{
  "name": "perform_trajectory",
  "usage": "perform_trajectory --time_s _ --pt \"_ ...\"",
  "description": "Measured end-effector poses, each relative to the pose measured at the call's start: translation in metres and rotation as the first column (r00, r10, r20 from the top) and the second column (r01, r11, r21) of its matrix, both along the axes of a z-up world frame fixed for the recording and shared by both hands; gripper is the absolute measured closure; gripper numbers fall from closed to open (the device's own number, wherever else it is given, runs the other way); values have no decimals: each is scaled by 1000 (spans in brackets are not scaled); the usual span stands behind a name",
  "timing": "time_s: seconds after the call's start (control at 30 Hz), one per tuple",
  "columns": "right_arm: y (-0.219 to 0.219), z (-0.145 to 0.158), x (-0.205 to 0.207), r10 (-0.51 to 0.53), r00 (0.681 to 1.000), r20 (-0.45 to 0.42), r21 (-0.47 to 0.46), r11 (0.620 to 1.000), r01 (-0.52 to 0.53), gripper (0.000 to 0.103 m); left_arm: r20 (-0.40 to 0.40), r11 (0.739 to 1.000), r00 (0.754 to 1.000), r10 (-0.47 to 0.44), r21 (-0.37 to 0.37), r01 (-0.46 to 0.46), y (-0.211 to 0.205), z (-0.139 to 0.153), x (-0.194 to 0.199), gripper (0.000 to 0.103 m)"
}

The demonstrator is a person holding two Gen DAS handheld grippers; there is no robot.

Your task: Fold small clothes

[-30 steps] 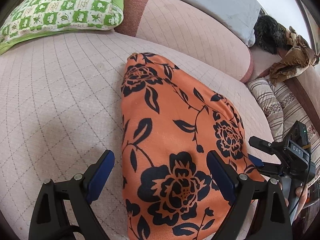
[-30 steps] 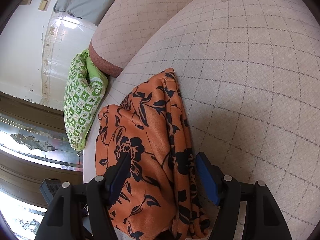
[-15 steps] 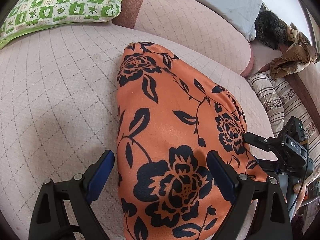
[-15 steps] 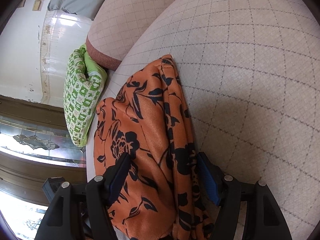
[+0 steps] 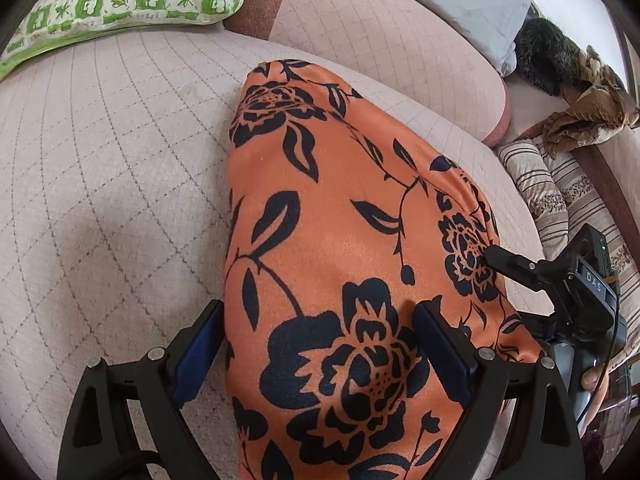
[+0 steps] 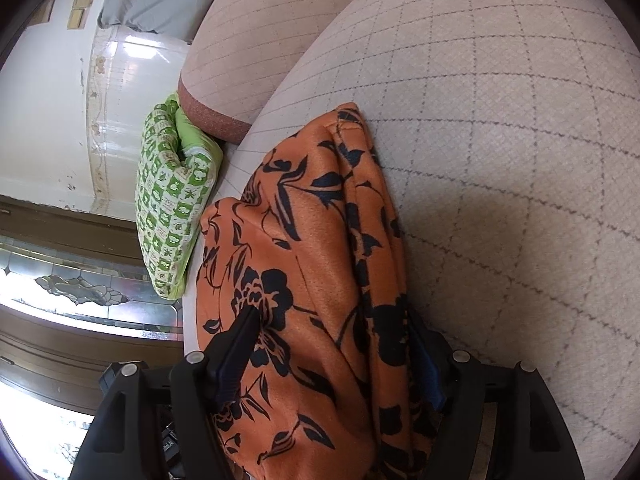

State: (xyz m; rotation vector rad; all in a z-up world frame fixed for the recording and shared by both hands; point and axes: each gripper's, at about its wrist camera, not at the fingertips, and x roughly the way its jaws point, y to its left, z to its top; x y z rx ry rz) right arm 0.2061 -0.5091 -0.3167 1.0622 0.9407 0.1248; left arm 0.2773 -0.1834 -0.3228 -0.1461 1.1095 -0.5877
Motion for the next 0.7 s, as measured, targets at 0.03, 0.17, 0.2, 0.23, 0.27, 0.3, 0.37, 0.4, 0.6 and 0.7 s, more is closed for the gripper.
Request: perform_trajectory --time_s 0.03,0.17,0.2,0.23,0.27,0.3,0.37,0.4,0.6,0.7 --pt "2 0 1 2 1000 2 -3 1000 -2 29 6 1000 1000 -3 5 3 -1 -1 -1 9" --pt "8 1 5 0 1000 7 -11 1000 0 29 22 1000 1000 -14 12 14 -3 1 -5 9" --pt "8 1 5 0 1000 10 -12 1000 0 29 25 1000 1000 -16 13 15 -4 1 -6 9" --pt "10 1 5 0 1000 12 -15 1000 0 29 29 1000 999 -18 14 18 -5 1 -7 9" --pt "10 1 6 3 1000 16 -21 1000 -2 29 32 1000 999 -20 15 20 -6 1 -8 9" --pt "13 2 7 6 1000 17 -27 1000 -6 29 35 1000 999 -23 16 23 -7 2 -9 9" --pt "17 3 9 18 1000 19 -43 999 -17 31 37 1000 999 -27 10 27 -8 3 -10 10" --pt "18 4 9 21 1000 20 -51 999 -20 31 37 1000 999 -28 7 28 -9 3 -10 11" --pt "24 5 10 22 1000 18 -69 997 -21 48 30 999 999 -14 -30 15 -3 4 -7 24" --pt "26 6 10 22 1000 22 -75 997 -20 53 44 999 999 -12 -37 14 1 7 -7 34"
